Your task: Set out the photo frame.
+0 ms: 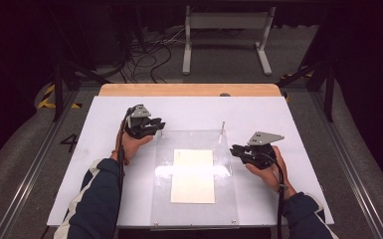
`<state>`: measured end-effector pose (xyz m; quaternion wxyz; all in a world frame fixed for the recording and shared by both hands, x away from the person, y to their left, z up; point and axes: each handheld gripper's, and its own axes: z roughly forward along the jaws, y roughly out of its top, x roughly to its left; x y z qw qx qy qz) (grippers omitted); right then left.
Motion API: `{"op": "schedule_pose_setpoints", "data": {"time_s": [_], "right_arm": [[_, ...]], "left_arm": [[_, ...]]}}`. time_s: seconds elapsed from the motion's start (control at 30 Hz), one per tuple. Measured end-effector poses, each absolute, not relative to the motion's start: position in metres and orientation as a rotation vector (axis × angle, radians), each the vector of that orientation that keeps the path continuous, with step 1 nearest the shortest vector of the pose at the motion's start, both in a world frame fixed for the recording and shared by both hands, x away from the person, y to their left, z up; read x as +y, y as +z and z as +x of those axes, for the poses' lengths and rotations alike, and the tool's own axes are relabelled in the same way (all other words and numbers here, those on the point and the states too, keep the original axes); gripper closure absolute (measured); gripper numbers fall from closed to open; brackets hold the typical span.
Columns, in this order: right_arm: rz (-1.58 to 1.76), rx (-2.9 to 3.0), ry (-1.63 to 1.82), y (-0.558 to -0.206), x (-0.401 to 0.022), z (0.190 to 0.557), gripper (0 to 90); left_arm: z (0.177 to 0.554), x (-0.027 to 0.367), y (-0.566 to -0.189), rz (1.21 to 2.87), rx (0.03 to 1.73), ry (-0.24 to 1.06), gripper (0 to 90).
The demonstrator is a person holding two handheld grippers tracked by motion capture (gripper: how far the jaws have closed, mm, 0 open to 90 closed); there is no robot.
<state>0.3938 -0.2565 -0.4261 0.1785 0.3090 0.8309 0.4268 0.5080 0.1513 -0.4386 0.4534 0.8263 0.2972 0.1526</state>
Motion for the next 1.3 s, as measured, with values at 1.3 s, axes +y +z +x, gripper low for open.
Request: {"op": "schedule_pose_setpoints", "data": {"time_s": [1.3], "right_arm": [[0.833, 2.470, 1.234, -0.438, -0.261, 0.344, 69.2]], "left_arm": [[0.520, 0.156, -0.447, 2.030, 0.556, 0.288, 82.9]]}}
